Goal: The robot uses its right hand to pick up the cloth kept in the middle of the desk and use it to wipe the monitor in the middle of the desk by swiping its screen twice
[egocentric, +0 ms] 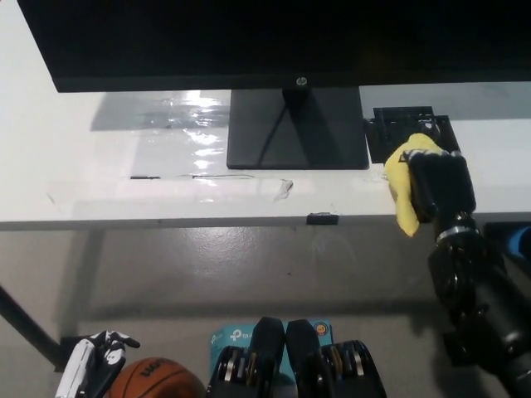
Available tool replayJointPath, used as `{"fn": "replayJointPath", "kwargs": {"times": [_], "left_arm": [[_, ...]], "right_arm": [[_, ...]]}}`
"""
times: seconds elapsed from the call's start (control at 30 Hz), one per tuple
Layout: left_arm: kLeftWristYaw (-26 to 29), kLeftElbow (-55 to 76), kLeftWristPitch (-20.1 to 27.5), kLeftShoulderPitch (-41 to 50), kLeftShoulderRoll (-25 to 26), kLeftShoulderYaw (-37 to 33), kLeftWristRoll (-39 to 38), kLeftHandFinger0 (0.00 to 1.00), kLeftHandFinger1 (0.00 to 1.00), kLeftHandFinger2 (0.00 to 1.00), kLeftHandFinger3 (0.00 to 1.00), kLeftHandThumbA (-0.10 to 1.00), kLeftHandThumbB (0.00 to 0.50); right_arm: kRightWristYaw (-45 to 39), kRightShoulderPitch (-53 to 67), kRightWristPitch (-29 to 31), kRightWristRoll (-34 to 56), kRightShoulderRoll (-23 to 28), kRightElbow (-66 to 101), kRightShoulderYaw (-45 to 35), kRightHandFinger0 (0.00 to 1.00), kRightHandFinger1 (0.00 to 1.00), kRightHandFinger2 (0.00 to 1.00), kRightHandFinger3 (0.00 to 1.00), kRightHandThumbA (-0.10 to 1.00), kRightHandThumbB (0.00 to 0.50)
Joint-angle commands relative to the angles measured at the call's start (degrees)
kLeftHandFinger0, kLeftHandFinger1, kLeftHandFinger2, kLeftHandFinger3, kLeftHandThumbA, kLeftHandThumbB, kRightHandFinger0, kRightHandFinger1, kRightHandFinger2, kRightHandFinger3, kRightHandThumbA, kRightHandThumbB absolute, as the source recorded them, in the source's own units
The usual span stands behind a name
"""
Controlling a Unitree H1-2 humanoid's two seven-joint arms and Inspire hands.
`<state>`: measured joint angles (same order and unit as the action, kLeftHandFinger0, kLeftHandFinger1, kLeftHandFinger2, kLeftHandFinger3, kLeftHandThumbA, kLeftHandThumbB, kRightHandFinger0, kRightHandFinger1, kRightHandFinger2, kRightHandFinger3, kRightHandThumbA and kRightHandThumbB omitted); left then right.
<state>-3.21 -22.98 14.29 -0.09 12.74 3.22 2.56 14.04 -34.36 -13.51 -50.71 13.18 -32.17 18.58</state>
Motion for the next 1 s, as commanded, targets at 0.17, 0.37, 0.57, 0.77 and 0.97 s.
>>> {"fn": "replayJointPath", "kwargs": {"times": [0.17,0.37,0.57,0.77,0.97], "left_arm": [[1.41,1.76,4.90,1.58,0.85,-0.46,2.62,0.00,0.00,0.00,0.00,0.61,0.500],[2.02,1.66,5.25,2.54,0.56,-0.37,3.42,0.00,0.00,0.00,0.00,0.60,0.500],[2.45,1.26,6.64,3.70,0.58,-0.11,3.78,0.00,0.00,0.00,0.00,0.62,0.500],[1.49,1.17,7.21,4.06,0.60,0.17,2.57,0.00,0.00,0.00,0.00,0.59,0.500],[1.94,0.27,8.41,3.84,0.76,0.11,3.36,0.00,0.00,0.00,0.00,0.60,0.500]], "right_arm": [[6.96,1.86,10.06,31.52,-9.38,10.50,-28.74,0.00,0.01,0.39,0.14,-0.10,0.000],[4.37,-1.76,3.92,33.79,-11.47,22.40,-34.09,0.00,0.00,0.08,0.07,-0.10,0.000],[2.21,-6.07,4.33,43.81,-13.89,28.94,-40.45,0.00,0.00,0.09,0.10,-0.10,0.000],[5.41,-14.80,3.16,46.62,-13.24,31.45,-44.98,0.00,0.00,0.09,0.08,-0.10,0.053],[7.95,-22.06,5.33,46.37,-11.35,30.07,-47.44,0.00,0.00,0.05,0.08,-0.10,0.060]]}}
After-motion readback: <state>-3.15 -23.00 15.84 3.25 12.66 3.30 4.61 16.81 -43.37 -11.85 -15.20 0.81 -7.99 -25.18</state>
